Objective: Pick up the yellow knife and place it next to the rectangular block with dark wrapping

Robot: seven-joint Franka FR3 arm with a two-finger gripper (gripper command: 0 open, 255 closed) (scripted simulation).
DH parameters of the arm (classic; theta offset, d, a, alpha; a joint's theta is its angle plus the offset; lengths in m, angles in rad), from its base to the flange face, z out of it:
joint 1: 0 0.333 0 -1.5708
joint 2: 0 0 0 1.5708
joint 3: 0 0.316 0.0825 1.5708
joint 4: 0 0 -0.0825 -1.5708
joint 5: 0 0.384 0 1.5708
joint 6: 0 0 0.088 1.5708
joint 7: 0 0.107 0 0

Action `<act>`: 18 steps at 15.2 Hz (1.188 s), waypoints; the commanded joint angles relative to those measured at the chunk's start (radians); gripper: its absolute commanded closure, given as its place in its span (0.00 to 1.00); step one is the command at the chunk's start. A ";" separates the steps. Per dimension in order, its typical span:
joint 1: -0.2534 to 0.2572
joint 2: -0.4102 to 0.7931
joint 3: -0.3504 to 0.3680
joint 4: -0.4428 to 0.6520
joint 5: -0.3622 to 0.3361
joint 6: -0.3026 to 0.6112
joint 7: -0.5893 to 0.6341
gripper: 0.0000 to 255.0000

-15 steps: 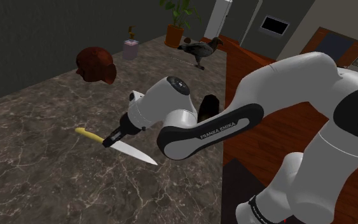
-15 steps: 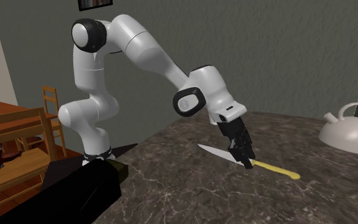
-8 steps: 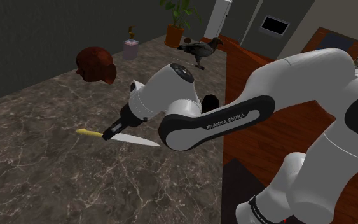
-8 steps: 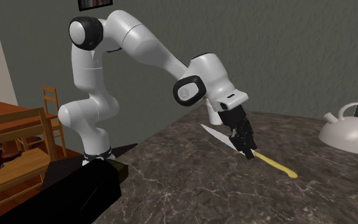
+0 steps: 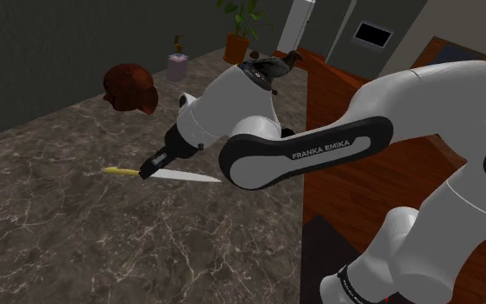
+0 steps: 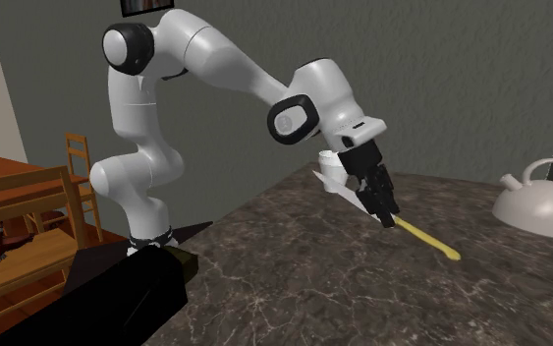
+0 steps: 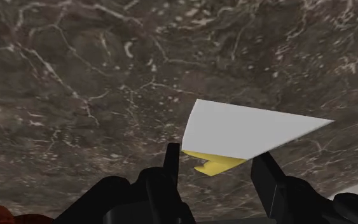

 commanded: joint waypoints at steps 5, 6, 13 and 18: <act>-0.002 -0.038 0.001 0.043 0.019 -0.080 -0.011 1.00; -0.002 -0.044 0.001 0.051 0.022 -0.093 -0.013 1.00; -0.004 -0.073 0.000 0.114 0.034 -0.184 -0.019 1.00; -0.032 -0.112 -0.038 0.085 0.105 -0.198 -0.129 1.00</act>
